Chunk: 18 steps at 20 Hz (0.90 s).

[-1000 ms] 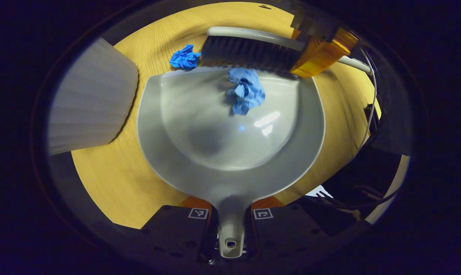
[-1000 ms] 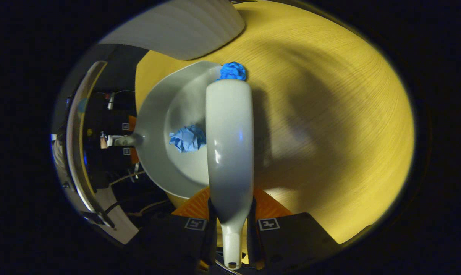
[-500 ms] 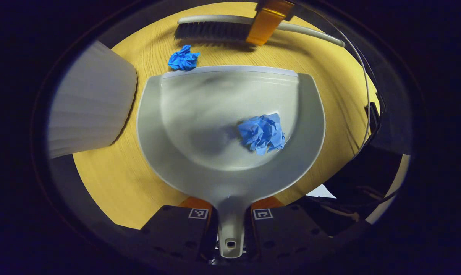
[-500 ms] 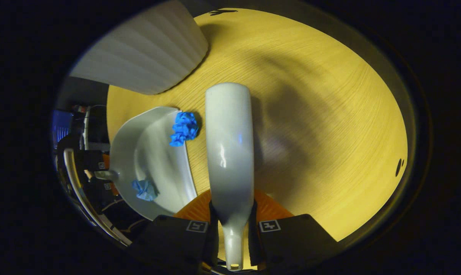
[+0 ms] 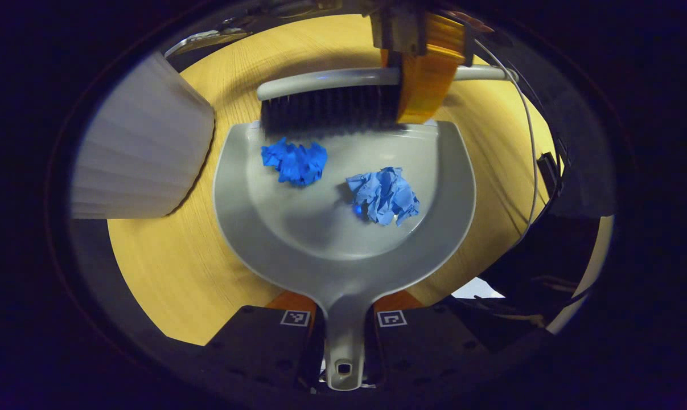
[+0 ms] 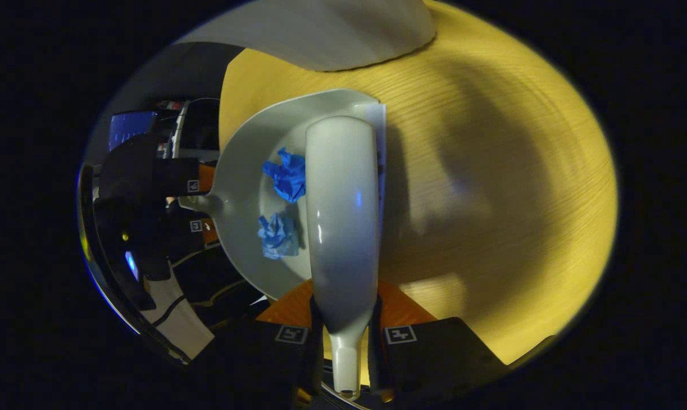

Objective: Pick up the small broom and dustpan from the desktop, sweep the trash into the dustpan with the broom, and then empty the trash into the garbage bin.

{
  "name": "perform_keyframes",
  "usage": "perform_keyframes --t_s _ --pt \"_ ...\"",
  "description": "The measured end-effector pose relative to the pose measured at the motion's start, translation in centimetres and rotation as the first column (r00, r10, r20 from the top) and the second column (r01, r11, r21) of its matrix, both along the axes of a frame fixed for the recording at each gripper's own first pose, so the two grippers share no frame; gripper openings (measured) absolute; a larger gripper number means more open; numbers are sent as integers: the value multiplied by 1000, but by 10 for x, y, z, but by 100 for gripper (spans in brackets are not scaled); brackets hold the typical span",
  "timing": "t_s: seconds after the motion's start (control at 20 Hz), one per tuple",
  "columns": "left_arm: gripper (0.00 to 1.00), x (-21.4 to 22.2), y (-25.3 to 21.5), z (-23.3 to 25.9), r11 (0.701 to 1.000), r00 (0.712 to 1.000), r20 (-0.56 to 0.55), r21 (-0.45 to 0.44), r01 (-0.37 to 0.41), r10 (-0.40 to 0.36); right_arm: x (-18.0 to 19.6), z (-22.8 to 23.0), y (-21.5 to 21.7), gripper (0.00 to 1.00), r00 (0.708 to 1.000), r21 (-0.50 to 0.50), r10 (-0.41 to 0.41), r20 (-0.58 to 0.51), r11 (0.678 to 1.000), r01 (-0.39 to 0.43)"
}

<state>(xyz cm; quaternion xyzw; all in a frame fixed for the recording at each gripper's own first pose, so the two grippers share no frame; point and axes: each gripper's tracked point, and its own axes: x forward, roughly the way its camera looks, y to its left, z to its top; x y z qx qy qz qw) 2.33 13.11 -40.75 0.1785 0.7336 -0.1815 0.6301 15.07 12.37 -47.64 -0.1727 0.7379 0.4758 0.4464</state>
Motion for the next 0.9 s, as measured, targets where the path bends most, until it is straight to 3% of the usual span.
perform_keyframes --t_s 0.1,0.2,0.35,0.55,0.65,0.75,0.8,0.9 --pt "27 1 -1 0 1000 999 33 -2 -12 12 12 8 2 38 995 47 -94 36 995 92" --pt "27 -1 -2 -4 1000 994 104 7 -19 18 17 26 1 34 971 148 -232 63 964 221" --pt "26 1 -9 -1 1000 984 178 -6 -14 15 37 67 -23 35 879 308 -473 57 846 435" --pt "26 23 -13 13 998 941 338 -57 20 1 46 80 -45 34 698 474 -716 10 618 627" --pt "26 42 -19 26 997 908 419 -70 28 4 49 79 -58 34 589 560 -808 -28 475 678" --pt "26 67 -13 40 997 873 488 -62 39 -3 44 78 -66 38 475 635 -874 -100 312 707" --pt "25 78 -6 52 999 849 528 -38 20 3 41 76 -74 33 423 660 -896 -135 237 713" --pt "25 105 6 75 999 797 603 -23 -28 36 30 64 -84 33 338 684 -930 -149 150 714"
